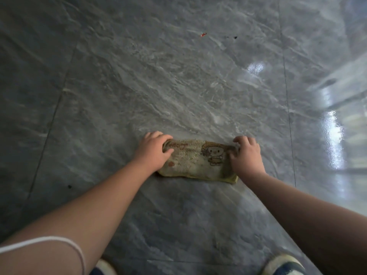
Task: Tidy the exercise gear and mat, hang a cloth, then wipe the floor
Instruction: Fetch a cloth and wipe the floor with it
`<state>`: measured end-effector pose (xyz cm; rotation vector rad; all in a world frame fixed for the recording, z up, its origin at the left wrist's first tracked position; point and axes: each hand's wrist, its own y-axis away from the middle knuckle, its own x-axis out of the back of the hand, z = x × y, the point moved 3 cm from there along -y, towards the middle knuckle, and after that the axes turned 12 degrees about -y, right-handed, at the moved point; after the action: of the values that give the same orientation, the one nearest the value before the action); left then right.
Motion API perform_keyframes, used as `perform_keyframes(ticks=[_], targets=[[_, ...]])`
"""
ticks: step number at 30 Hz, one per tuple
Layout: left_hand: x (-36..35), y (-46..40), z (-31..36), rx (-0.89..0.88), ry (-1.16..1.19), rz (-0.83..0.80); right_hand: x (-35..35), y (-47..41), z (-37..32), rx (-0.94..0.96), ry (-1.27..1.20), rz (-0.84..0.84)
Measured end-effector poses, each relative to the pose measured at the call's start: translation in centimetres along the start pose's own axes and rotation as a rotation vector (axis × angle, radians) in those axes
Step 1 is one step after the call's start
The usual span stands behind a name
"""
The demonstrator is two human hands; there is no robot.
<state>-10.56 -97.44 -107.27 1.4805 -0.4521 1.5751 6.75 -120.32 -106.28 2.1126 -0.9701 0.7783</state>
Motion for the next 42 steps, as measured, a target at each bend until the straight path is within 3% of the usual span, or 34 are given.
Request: perform_keyframes(ticks=[7, 10, 15, 19, 22, 26, 30, 35, 42], targets=[[0.1, -1.2, 0.1, 0.064, -0.04, -0.134, 0.7, -0.8, 0.3, -0.056, 0.147, -0.226], [0.6, -0.4, 1.0, 0.089, 0.065, -0.166, 1.2, -0.4, -0.5, -0.002, 0.238, -0.259], [3.5, 1.9, 1.6, 0.231, 0.389, -0.236, 3.0, 2.4, -3.5, -0.189, -0.205, -0.196], [9.3, 4.8, 2.2, 0.343, 0.606, -0.274, 7.1, 5.8, -6.1, -0.345, -0.53, -0.053], [17.1, 7.5, 3.1, 0.433, 0.867, -0.282, 12.9, 8.2, -10.5, -0.391, -0.678, 0.039], [31.7, 11.8, 5.1, 0.468, 1.119, -0.256, 23.7, 11.7, -20.6, -0.309, -0.79, 0.038], [49.7, 16.7, 7.1, 0.443, 1.176, -0.183, 37.1, 16.2, -33.9, -0.206, -0.858, 0.015], [71.1, 23.4, 10.6, 0.402, 1.17, -0.014, 51.9, 21.9, -49.4, 0.012, -0.736, 0.034], [91.3, 34.5, 13.7, 0.354, 1.038, 0.361, 65.2, 29.1, -63.4, 0.286, -0.677, -0.003]])
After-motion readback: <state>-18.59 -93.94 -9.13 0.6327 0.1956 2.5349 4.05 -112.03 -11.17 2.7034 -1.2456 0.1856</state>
